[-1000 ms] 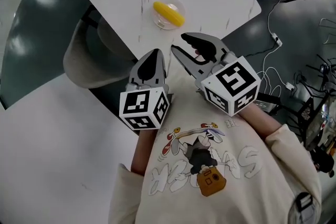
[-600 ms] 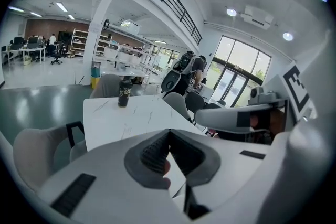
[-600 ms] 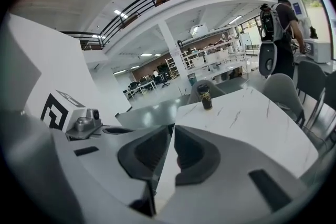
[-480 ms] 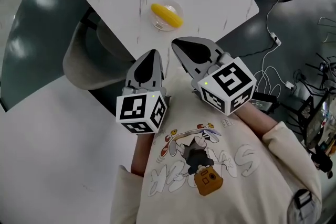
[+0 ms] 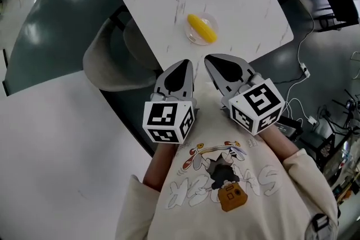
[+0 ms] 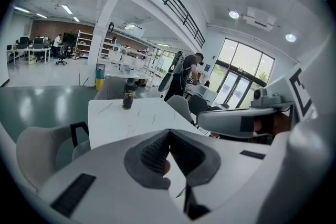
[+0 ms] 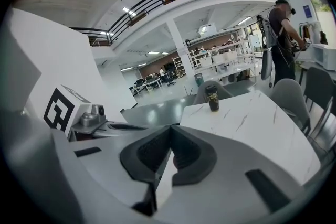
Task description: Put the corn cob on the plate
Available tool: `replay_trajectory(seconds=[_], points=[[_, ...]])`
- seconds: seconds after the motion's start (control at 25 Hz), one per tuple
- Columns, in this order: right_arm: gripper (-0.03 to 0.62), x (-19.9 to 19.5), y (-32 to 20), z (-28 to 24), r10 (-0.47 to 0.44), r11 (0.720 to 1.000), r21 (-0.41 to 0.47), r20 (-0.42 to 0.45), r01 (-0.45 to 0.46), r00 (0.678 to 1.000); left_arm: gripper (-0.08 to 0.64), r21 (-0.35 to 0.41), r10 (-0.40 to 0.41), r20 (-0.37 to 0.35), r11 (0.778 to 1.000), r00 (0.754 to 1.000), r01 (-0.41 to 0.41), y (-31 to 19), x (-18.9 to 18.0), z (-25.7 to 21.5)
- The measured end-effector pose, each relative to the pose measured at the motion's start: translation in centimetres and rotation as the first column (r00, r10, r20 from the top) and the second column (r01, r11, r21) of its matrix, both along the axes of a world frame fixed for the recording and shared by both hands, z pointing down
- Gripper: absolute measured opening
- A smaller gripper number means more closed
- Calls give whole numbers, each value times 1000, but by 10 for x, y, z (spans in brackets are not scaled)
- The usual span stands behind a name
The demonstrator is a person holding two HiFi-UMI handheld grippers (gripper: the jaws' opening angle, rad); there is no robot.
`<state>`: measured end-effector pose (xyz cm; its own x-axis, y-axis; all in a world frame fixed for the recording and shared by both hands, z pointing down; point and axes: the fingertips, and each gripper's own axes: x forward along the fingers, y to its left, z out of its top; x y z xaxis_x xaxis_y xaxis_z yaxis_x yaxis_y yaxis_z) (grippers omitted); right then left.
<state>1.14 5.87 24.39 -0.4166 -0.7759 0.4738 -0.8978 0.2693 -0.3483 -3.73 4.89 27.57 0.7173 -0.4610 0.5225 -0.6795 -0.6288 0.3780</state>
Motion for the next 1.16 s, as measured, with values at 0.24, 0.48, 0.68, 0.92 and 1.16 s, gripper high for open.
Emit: replay_trajectory(seconds=[0.24, 0.48, 0.68, 0.92, 1.16], points=[[5, 6, -1, -8, 18, 999, 36, -24, -17, 1000, 6, 8, 7, 5, 1000, 1000, -7, -1, 4, 0], [5, 10, 0, -6, 18, 999, 37, -10, -17, 1000, 5, 11, 15, 13, 1000, 1000, -15, 0, 8, 1], [5, 13, 4, -4, 21, 999, 33, -5, -21, 1000, 6, 14, 19, 16, 1000, 1000, -20, 3, 12, 1], [5, 15, 3, -5, 27, 999, 39, -3, -27, 1000, 5, 17, 29, 18, 999, 999, -29, 2, 14, 1], [5, 21, 8, -5, 51, 998, 37, -2, -51, 999, 5, 7, 37, 22, 999, 999, -37, 7, 17, 3]])
